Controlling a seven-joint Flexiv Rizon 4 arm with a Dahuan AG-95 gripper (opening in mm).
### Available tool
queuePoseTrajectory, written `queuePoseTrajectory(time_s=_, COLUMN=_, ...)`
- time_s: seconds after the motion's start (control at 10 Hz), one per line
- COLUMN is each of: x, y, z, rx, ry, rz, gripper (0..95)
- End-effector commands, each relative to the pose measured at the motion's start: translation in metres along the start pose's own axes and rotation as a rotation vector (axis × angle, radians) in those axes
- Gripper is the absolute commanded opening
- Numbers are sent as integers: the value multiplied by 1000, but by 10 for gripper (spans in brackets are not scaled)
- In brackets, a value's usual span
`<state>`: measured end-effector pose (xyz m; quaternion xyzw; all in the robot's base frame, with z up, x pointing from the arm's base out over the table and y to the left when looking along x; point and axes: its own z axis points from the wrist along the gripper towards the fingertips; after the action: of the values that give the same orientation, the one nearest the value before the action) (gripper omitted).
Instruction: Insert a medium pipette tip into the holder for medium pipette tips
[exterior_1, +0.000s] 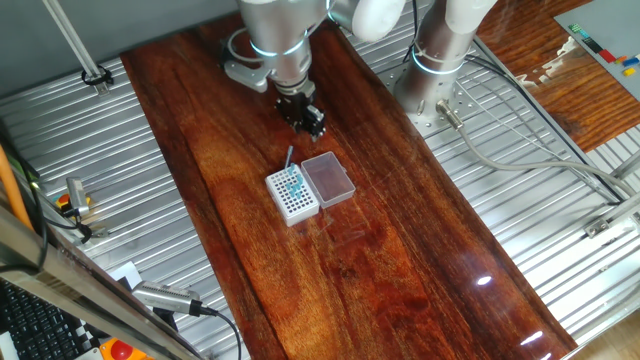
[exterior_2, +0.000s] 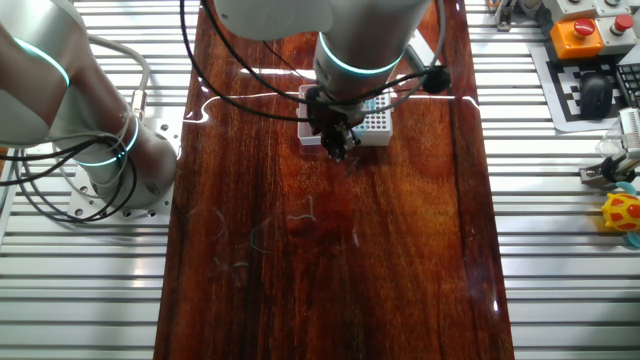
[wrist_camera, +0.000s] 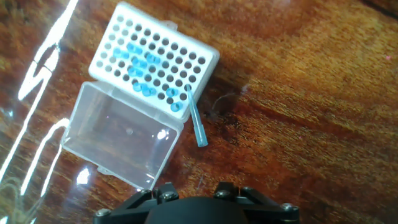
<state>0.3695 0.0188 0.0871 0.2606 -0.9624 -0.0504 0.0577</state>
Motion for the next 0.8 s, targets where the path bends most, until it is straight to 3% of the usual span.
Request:
queuePoseTrajectory(time_s=0.1, x=-1, y=-1, z=1, rx=12, ry=-4, rz=-14, gripper=380)
queuePoseTrajectory(time_s=0.6, x=-1, y=-1, z=1, rx=15, ry=2, rz=-68, gripper=380)
queuePoseTrajectory(time_s=0.8, x=-4, y=-3, z=2, rx=34, ry=6, rz=-113, gripper=380)
